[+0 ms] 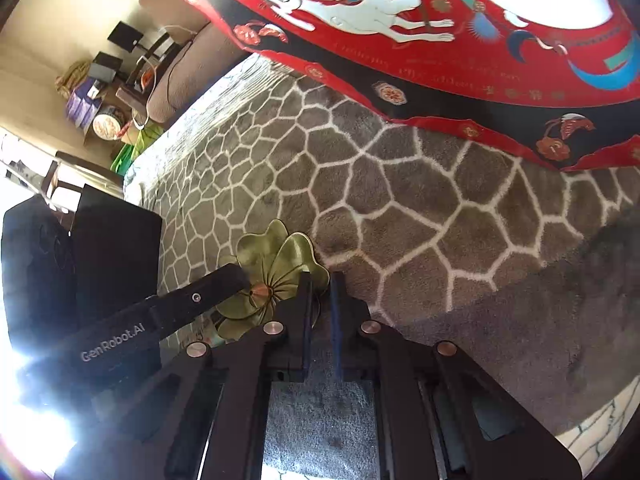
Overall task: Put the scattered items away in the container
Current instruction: 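Move the left gripper to the green flower-shaped dish and grasp its rim, then carry the flower dish into the box and set it on the red tea box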
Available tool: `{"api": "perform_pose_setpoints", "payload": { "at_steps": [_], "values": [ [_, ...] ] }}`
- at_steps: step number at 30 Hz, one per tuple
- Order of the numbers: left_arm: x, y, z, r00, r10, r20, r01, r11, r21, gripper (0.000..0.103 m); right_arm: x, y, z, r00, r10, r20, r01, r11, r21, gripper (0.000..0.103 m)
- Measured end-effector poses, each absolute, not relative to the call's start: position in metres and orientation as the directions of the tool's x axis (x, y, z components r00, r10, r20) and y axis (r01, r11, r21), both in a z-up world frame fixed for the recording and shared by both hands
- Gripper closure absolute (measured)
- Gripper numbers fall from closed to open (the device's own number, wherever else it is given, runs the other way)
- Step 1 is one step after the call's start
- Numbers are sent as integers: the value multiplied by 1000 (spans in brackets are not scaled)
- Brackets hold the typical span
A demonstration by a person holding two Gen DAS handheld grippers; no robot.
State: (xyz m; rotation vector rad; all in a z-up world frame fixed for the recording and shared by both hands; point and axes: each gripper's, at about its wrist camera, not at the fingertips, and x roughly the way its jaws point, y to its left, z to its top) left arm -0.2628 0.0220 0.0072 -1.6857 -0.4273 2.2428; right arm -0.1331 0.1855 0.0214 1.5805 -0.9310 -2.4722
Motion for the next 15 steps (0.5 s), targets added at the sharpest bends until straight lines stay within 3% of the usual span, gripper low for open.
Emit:
{"api": "perform_pose_setpoints", "payload": {
  "at_steps": [8,15],
  "values": [
    [-262,15,17,-256,414,-874,-69,-909,-410,92,-134,183,35,-477,-379,-793,-254,-804,538,95],
    [-254,-7,63,-268,428,-863,-82,-903,-422,92,-132,161,83,-493,-395,-775,-201,-815,543,96]
  ]
}}
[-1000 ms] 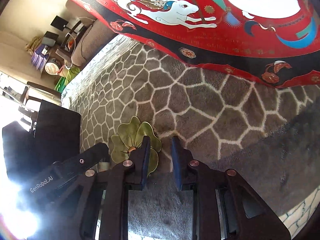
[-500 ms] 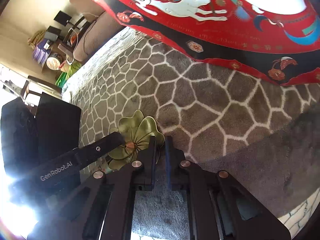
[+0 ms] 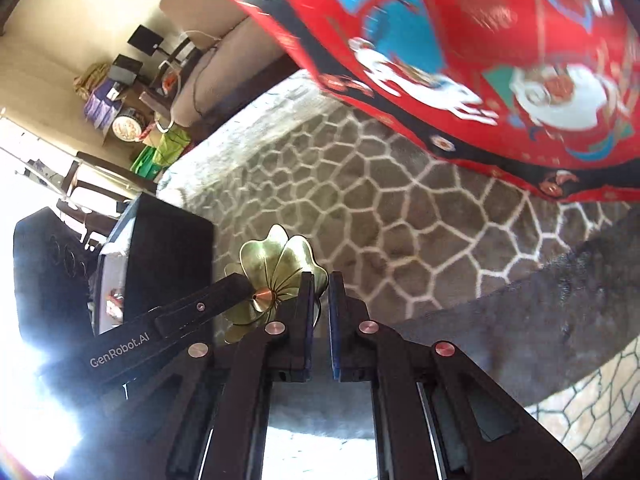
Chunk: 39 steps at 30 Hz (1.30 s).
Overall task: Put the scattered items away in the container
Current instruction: 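Carry the flower dish into the box and set it on the red tea box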
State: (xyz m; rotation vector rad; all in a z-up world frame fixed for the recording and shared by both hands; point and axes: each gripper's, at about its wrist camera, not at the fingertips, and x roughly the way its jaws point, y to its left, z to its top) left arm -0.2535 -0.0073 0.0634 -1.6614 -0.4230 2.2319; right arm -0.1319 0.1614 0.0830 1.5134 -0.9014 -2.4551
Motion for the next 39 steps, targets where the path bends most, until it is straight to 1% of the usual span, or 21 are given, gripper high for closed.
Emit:
{"api": "perform_pose_setpoints", "payload": {
  "at_steps": [5,10,13,16,21,25,29,33,36,39],
  "values": [
    [-248,-40,102,-295,420,-858,-69,-905,-419,92,-137,124,125,-499,-415,-761,-143,-826,545,96],
    [-246,-88,134,-338,404,-850,-29,-907,-420,91,-156,66,158,-482,-444,-755,-70,-840,539,96],
    [-246,-129,148,-376,384,-843,1,-910,-415,91,-170,22,166,-477,-466,-745,-26,-840,542,96],
    [-248,-174,154,-400,347,-848,38,-918,-394,91,-191,-26,163,-453,-496,-741,14,-835,550,96],
    [-264,-242,144,-424,285,-860,111,-926,-362,91,-226,-90,140,-416,-533,-737,38,-820,571,96],
    [-279,-270,126,-424,256,-869,123,-934,-335,91,-244,-119,120,-391,-516,-762,43,-837,545,96],
    [-290,-276,103,-404,240,-882,129,-940,-315,91,-257,-132,100,-367,-492,-790,35,-855,517,96],
    [-297,-271,91,-392,196,-899,130,-955,-265,90,-265,-139,85,-354,-467,-810,30,-871,490,96],
    [-304,-269,81,-379,178,-908,144,-958,-248,88,-269,-141,83,-364,-442,-820,42,-887,460,95],
    [-307,-271,80,-393,161,-905,147,-961,-234,88,-273,-141,81,-354,-445,-823,35,-885,464,94]
  ]
}}
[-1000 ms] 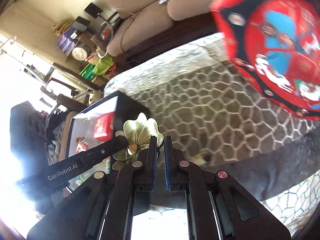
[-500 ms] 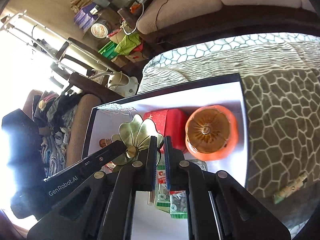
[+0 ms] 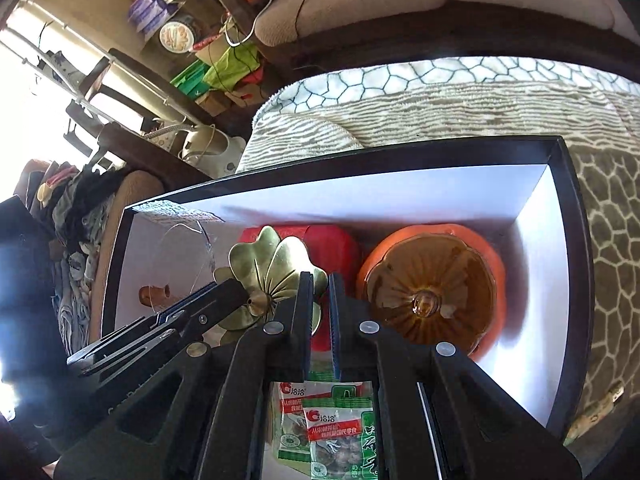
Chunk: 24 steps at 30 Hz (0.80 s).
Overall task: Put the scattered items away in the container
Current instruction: 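Carry the flower dish into the box and set it on the red tea box, then move the left gripper to the printed lighter and grasp it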
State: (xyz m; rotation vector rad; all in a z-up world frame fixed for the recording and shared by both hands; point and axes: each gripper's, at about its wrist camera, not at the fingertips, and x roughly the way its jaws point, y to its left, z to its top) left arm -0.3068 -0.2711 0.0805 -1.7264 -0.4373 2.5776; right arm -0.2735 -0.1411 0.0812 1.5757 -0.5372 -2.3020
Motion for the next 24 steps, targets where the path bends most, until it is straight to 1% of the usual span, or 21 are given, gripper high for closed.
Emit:
{"api": "perform_pose_setpoints", "payload": {
  "at_steps": [1,4,5,7,9,11,15,17,19,21,22,24],
  "values": [
    [-307,-272,81,-393,159,-906,147,-961,-233,85,-274,-141,82,-350,-448,-823,36,-884,466,93],
    [-302,-278,87,-394,192,-899,154,-950,-271,83,-263,-132,99,-370,-445,-816,59,-887,457,86],
    [-299,-278,91,-402,198,-894,151,-949,-278,79,-258,-126,109,-380,-446,-810,74,-888,454,84],
    [-287,-278,103,-422,205,-883,143,-947,-288,71,-237,-111,133,-405,-443,-800,121,-893,433,84],
    [-271,-275,117,-453,222,-863,118,-945,-305,69,-216,-94,153,-420,-391,-819,162,-920,357,84],
    [-253,-263,130,-472,219,-854,83,-953,-290,68,-191,-68,168,-440,-350,-827,174,-937,304,84],
    [-212,-211,149,-446,370,-815,-74,-923,-379,68,-146,-3,162,-437,-247,-865,87,-969,232,80],
    [-194,-174,151,-410,417,-811,-141,-908,-395,68,-133,31,143,-414,-242,-877,-11,-963,271,80],
    [-181,-139,146,-372,453,-810,-186,-892,-413,68,-123,59,118,-389,-291,-874,-96,-931,353,80],
    [-172,-109,140,-344,469,-813,-208,-883,-421,68,-113,81,95,-382,-306,-872,-184,-899,397,80],
    [-169,-93,138,-338,465,-818,-226,-884,-409,68,-109,90,88,-388,-317,-866,-216,-882,419,80],
    [-166,-61,133,-352,412,-840,-283,-903,-324,68,-96,115,75,-407,-358,-840,-289,-822,490,80]
  ]
}}
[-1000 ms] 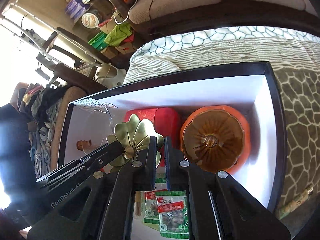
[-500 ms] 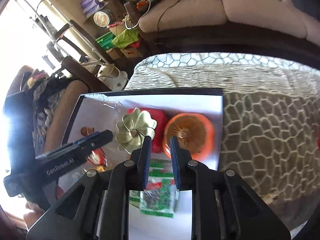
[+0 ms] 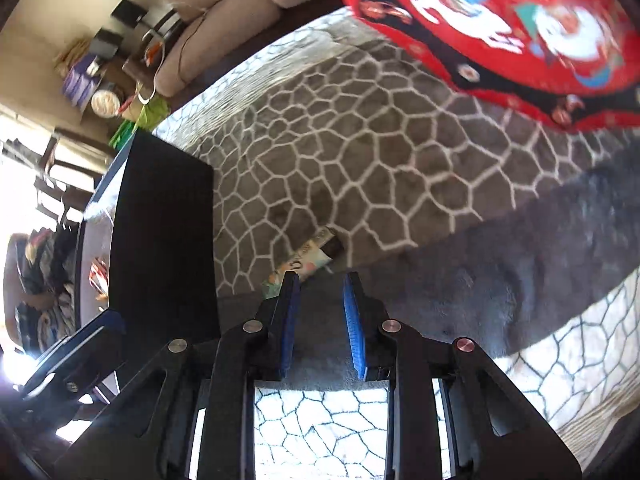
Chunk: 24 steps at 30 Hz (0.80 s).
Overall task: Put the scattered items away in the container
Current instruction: 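Move the left gripper to the printed lighter and grasp it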
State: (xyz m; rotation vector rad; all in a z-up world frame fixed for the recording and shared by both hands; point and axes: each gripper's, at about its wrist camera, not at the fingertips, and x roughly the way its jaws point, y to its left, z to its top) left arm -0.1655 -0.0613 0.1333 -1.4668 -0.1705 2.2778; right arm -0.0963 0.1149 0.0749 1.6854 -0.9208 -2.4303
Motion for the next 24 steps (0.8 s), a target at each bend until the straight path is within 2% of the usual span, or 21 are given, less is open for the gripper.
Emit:
{"api": "perform_pose_setpoints", "payload": {
  "at_steps": [2,4,6,8,11,16,20,23,24],
  "values": [
    [-169,-35,123,-353,344,-870,-326,-917,-230,68,-85,133,73,-422,-350,-837,-306,-813,494,80],
    [-176,-16,109,-327,309,-893,-355,-916,-187,68,-79,144,79,-421,-292,-858,-283,-857,431,78],
    [-182,0,93,-304,274,-912,-388,-910,-145,68,-71,157,85,-425,-270,-864,-257,-880,401,73],
    [-190,11,77,-285,238,-929,-402,-909,-110,60,-65,167,89,-432,-289,-854,-226,-882,413,72],
    [-201,18,53,-260,181,-949,-391,-918,-68,57,-61,176,92,-433,-297,-851,-181,-896,405,67],
    [-213,26,26,-223,104,-969,-377,-926,-13,57,-54,189,94,-452,-327,-830,-152,-888,433,67],
    [-219,32,12,-212,69,-975,-390,-921,20,43,-47,192,94,-467,-330,-820,-133,-891,435,67],
    [-219,33,8,-219,93,-971,-385,-923,-2,43,-43,190,92,-466,-325,-823,-128,-896,426,67],
    [-218,34,8,-229,95,-969,-388,-922,1,46,-42,189,90,-462,-331,-822,-128,-893,432,67]
  ]
}}
